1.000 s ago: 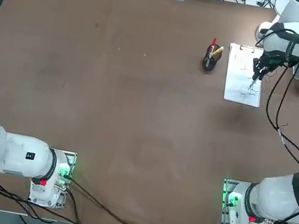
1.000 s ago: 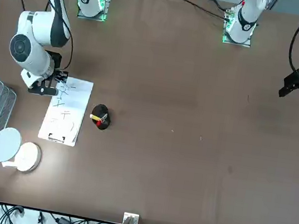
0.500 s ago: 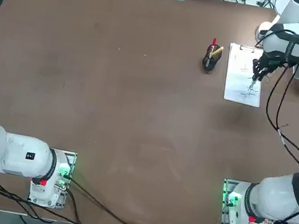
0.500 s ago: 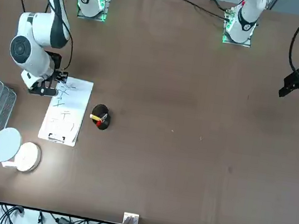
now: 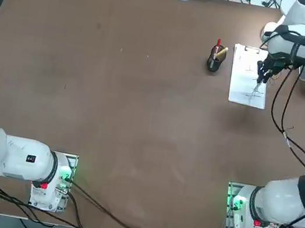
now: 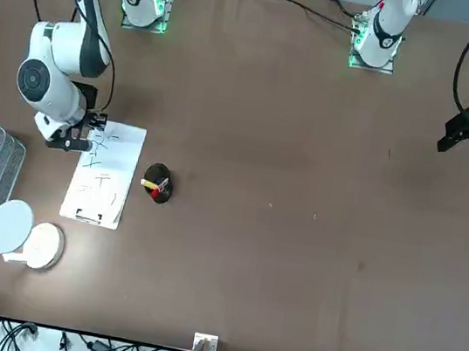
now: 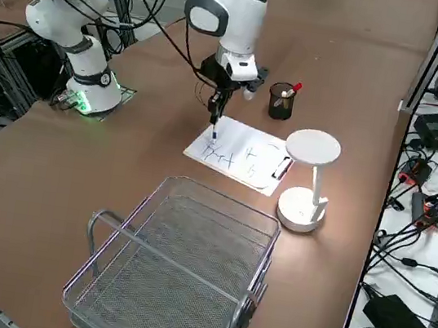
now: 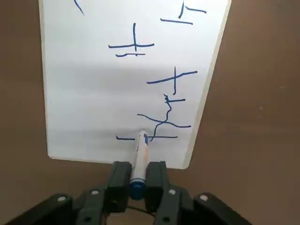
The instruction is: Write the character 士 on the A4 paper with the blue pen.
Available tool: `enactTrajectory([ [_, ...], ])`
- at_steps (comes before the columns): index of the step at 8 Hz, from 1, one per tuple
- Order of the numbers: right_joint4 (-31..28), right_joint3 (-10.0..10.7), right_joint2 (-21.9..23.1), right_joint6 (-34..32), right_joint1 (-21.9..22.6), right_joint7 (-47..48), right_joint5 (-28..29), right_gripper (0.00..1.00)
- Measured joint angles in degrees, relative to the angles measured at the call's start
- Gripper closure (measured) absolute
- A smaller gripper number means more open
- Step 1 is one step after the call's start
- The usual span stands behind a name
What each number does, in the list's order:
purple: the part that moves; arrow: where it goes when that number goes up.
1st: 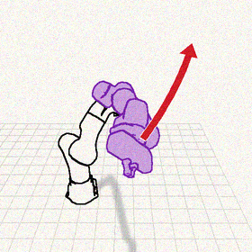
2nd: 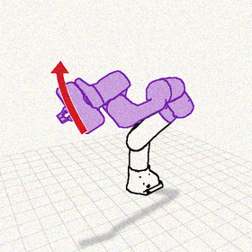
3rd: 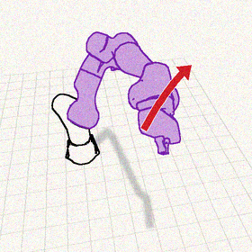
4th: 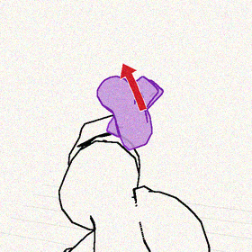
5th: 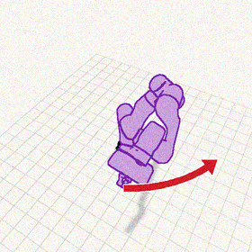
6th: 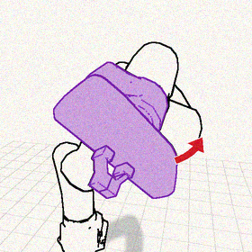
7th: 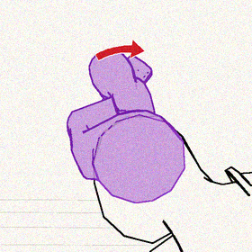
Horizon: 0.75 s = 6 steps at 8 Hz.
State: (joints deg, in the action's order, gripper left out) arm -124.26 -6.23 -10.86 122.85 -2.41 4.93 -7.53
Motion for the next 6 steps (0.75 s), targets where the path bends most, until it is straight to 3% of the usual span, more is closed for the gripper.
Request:
enactTrajectory([
  [6, 0.00, 0.00, -0.12, 0.58, 0.00, 0.05, 0.00, 0.80],
])
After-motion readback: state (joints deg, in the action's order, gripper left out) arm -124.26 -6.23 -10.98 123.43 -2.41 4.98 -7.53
